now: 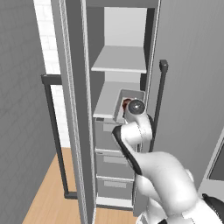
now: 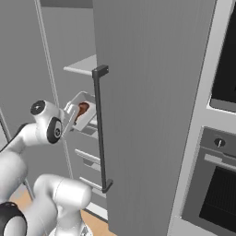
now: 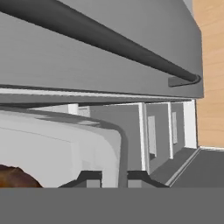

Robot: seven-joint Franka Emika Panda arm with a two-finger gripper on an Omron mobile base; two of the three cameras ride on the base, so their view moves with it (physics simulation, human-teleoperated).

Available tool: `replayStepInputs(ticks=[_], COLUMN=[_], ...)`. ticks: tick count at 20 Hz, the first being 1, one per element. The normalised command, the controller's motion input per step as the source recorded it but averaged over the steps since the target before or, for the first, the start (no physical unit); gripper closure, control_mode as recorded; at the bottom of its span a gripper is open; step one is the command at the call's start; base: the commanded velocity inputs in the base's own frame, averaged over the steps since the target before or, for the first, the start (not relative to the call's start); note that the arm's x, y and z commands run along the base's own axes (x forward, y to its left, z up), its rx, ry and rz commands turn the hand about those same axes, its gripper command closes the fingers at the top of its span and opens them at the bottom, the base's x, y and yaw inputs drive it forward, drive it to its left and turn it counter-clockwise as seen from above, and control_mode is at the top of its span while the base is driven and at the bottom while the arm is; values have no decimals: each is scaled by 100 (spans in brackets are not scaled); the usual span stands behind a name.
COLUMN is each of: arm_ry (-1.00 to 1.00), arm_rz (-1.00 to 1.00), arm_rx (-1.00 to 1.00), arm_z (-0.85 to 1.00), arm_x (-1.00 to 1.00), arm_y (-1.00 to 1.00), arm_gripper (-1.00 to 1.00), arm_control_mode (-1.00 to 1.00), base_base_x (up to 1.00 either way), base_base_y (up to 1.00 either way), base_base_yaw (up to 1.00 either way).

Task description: Take the meat container that has the chicken drumstick and place it on the second highest rack of the freezer. Then take the vegetable container that has the garlic and lemon and place it on the highest rack of the freezer.

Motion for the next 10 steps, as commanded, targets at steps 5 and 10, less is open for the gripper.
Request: replayStepInputs(ticks=[5,10], arm_ry=[0,1], arm_rz=[0,0], arm_rx=[0,0], arm_z=[0,0], arm_x=[90,89], arm_y=[-35,-7], arm_gripper=[100,100], arm_control_mode=[-100,-100], base_base_x=[0,0], base_base_y=[0,0], base_base_yaw=[0,0])
